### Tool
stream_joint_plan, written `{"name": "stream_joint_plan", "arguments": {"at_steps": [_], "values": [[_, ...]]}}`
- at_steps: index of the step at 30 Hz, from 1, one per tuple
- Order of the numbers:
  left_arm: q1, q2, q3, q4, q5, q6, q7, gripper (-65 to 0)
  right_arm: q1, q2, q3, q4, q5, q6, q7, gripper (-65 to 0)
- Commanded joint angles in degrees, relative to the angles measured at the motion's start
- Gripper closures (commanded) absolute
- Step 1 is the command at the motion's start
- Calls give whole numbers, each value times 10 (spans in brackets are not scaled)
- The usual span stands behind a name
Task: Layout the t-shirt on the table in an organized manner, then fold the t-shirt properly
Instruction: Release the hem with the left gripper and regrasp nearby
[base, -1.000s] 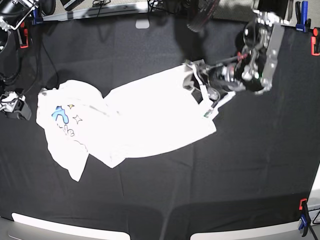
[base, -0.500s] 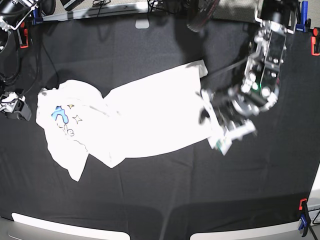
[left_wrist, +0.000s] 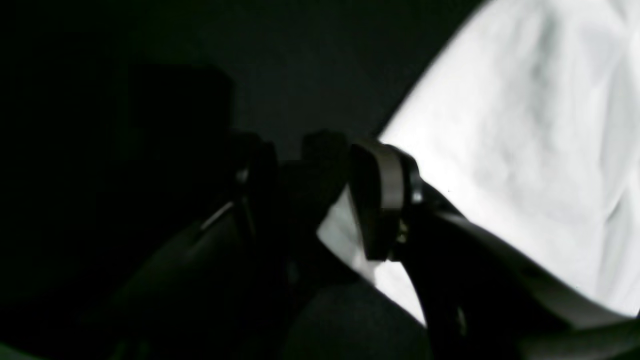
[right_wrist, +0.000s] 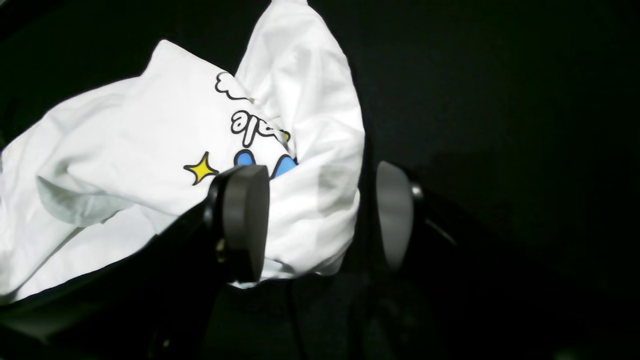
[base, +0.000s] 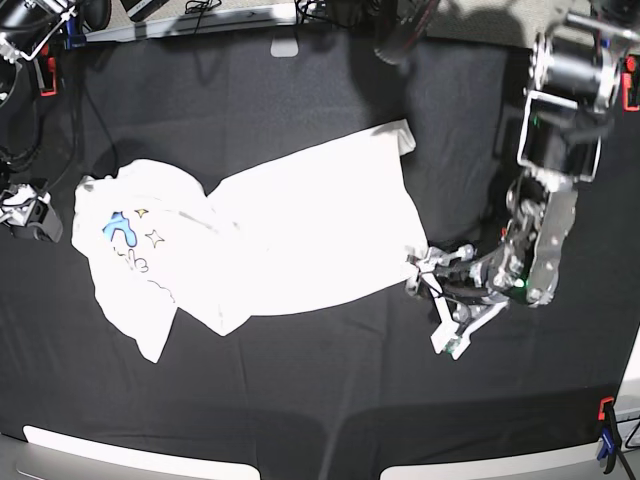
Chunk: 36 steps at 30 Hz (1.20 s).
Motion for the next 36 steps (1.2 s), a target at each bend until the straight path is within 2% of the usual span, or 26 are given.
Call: {"name": "stream_joint_plan", "arguments": {"at_steps": [1, 5, 8, 14, 16, 18, 19, 20, 23, 27, 31, 36], "values": [[-24, -2, -3, -4, -16, -12, 3, -249, 7, 13, 4, 9, 11, 5, 15, -331], [-25, -2, -2, -33, -49, -79, 30, -249, 8, 13, 4, 9, 11, 5, 16, -331], [-18, -1, -2, -36, -58, -97, 28, -246, 8, 13, 4, 9, 11, 5, 16, -331], [-21, -2, -2, -35, -74, -96, 33, -81, 7, 13, 4, 9, 11, 5, 16, -331], [-19, -2, -2, -35, -74, -97, 48, -73, 8, 13, 4, 9, 11, 5, 19, -331], [-18, -2, -2, -35, -74, -97, 49, -60, 8, 13, 4, 9, 10, 5, 56, -331], [-18, -2, -2, -35, -74, -97, 49, -15, 10, 13, 4, 9, 10, 5, 87, -331], [-18, -2, -2, -35, -74, -96, 49, 0, 15, 13, 4, 9, 10, 5, 115, -331], [-18, -2, -2, -35, -74, -96, 33, 0, 58, 13, 2, 9, 7, 5, 152, -329], [-18, -2, -2, -35, -74, -96, 27, 0, 153, 12, -31, -10, -54, 5, 153, -329], [-18, -2, -2, -35, -74, -96, 28, 0, 244, 13, -114, -92, -156, 5, 158, -329], [-18, -2, -2, -35, -74, -96, 28, 0, 334, 12, -233, -271, -273, -32, 205, -329]]}}
